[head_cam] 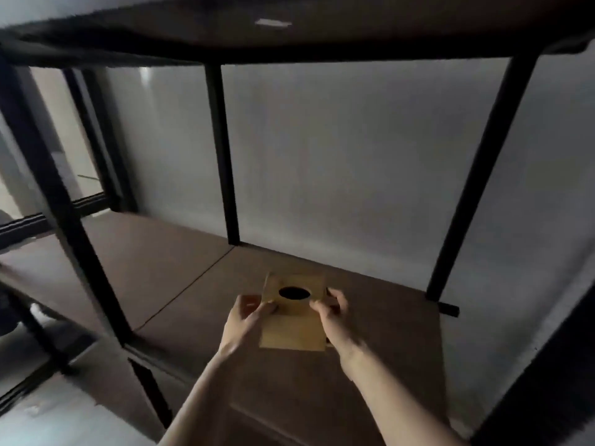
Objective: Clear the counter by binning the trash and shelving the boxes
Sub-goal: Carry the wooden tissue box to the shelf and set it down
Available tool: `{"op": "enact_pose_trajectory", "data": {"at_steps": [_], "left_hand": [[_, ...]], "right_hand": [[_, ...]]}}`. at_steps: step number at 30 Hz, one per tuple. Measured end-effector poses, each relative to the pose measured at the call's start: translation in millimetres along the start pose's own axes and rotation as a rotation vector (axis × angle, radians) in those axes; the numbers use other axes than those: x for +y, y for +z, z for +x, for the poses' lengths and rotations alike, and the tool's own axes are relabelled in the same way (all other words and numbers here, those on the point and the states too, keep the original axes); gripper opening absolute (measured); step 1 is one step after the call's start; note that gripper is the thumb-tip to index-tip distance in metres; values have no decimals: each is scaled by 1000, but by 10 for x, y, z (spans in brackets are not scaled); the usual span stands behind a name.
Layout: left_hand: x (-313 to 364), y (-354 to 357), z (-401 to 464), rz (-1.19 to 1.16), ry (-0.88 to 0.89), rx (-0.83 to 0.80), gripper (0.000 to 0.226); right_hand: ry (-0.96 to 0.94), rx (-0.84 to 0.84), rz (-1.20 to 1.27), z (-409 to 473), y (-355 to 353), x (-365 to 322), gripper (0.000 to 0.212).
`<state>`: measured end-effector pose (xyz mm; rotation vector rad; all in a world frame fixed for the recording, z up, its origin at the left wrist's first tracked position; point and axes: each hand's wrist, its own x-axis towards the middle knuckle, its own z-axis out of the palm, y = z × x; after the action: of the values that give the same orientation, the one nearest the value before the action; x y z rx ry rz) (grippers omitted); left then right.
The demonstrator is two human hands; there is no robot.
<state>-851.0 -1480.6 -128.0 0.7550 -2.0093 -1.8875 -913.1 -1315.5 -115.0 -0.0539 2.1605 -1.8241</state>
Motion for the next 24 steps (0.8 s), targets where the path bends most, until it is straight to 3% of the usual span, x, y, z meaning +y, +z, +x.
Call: {"op": "enact_pose_trajectory", "data": {"at_steps": [4, 8, 11, 24], "left_hand": [[-195, 635, 166, 43, -50, -189, 21], [-389, 1079, 162, 70, -110, -297, 29], [-613, 1267, 161, 84, -134, -368, 19], [-1446, 1242, -7, 233, -272, -507, 35]], "right_hand": [[30, 224, -36, 26, -544, 274, 29], [84, 325, -49, -21, -869, 552, 37], [147, 352, -50, -23, -990, 767, 44], [380, 310, -88, -187, -825, 1679, 48]]}}
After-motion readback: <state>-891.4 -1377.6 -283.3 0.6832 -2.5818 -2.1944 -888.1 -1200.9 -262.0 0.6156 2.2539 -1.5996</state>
